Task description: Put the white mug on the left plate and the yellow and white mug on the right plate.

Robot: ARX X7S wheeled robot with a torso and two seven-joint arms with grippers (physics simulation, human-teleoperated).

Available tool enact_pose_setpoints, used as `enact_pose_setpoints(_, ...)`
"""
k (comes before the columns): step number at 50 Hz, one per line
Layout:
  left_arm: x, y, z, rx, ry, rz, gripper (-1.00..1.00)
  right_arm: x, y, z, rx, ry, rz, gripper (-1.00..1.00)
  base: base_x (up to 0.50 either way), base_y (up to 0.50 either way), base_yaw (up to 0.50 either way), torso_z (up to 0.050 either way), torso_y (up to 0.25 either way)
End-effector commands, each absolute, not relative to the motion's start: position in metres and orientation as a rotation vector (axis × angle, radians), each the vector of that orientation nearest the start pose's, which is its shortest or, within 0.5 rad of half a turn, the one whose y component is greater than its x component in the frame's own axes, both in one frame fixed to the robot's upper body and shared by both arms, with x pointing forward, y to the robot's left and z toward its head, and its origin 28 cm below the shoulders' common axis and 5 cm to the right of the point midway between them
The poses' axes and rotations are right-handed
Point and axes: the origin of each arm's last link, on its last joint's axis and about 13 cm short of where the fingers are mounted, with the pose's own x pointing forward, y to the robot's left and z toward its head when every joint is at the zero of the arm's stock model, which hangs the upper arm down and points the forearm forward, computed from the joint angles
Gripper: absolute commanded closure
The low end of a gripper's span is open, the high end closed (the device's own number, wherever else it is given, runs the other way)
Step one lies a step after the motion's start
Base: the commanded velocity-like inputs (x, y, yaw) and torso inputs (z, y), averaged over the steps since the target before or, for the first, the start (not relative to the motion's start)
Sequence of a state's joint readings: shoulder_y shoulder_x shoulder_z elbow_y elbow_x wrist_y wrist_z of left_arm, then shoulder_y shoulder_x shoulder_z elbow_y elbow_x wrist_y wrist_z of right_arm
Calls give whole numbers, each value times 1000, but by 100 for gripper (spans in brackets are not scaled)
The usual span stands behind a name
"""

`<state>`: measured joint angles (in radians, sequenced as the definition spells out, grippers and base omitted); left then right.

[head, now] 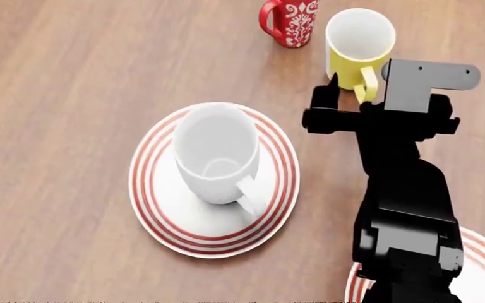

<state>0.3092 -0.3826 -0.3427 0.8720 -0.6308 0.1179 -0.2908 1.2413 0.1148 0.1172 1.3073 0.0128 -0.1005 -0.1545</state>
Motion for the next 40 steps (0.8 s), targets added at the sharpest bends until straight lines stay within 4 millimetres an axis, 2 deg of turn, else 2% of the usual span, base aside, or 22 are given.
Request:
enact_pose_setpoints(1,125,279,176,-191,-705,172,-100,424,-152,162,90,-64,-8,-100,0,0,0,0,-250)
enact_pose_setpoints(7,125,278,175,-190,-691,144,-100,424,-153,161,100,-63,-18,-100,0,0,0,1,-250)
enact_pose_setpoints(20,126,278,176,-195,-688,147,-100,424,-151,161,101,-72,-9,-100,0,0,0,0,0)
enact_pose_setpoints(21,125,278,176,-196,-689,147,-100,424,-151,161,107,-78,-4,100,0,0,0,0,0)
enact_pose_setpoints(40,125,277,175,-197,-687,139,-100,421,-155,154,123,-102,-5,100,0,0,0,0,0)
